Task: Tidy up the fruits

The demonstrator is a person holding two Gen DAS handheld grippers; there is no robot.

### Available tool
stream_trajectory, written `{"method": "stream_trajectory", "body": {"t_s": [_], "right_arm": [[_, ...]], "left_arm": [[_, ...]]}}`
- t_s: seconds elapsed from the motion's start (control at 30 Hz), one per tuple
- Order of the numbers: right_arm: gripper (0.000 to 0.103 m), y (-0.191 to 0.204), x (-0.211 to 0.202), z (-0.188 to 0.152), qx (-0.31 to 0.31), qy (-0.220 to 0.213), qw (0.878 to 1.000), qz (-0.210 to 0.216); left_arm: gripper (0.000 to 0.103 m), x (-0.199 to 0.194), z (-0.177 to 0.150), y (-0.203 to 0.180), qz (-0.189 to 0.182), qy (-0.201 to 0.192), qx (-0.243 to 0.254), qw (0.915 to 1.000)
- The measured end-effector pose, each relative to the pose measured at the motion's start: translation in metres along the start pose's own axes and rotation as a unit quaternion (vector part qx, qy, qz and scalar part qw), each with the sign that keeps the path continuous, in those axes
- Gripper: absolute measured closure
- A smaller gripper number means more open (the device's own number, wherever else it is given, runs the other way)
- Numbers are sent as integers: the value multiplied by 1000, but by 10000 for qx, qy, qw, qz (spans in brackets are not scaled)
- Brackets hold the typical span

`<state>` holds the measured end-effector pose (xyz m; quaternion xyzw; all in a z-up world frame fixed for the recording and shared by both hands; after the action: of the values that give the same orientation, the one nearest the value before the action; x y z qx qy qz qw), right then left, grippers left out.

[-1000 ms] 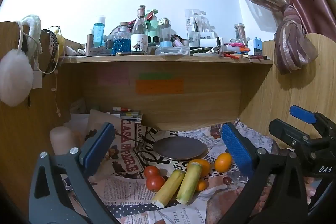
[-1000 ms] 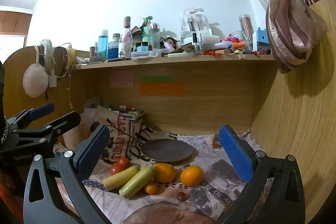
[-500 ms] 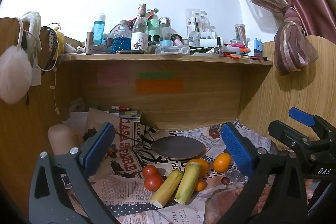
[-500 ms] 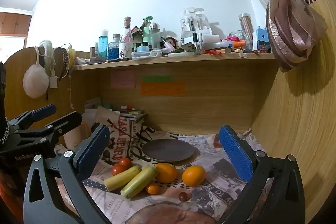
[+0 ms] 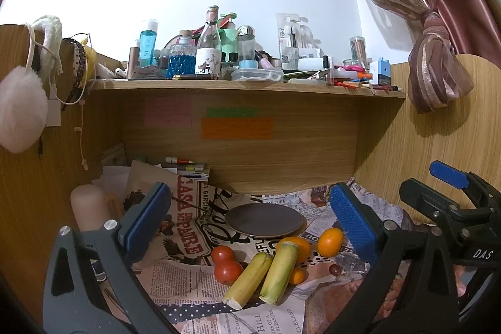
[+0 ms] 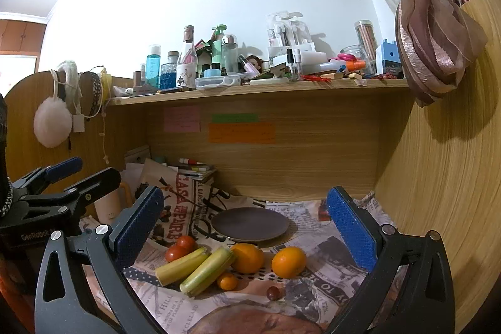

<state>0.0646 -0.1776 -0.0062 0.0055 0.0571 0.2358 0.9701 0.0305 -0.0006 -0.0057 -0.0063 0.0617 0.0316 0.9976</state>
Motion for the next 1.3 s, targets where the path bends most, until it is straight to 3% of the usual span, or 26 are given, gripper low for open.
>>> {"method": "stream_trajectory", "body": {"t_s": [1.3], "right_arm": [[0, -4, 2, 0, 32, -5, 10000, -8]], "left_arm": [[0, 2, -3, -2, -33, 27, 14, 10000]]}}
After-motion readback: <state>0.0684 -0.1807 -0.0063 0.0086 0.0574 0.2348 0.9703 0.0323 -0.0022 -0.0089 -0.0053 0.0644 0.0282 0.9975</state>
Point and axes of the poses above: each gripper's, at about its wrist camera, not at the fingertips, and x roughly the way its jaws point, y to its left, z to its top, the point moved 3 cm from there along x, roughly the way its jaws point, and after that the axes turned 4 degrees about z, right-handed, at the moved point
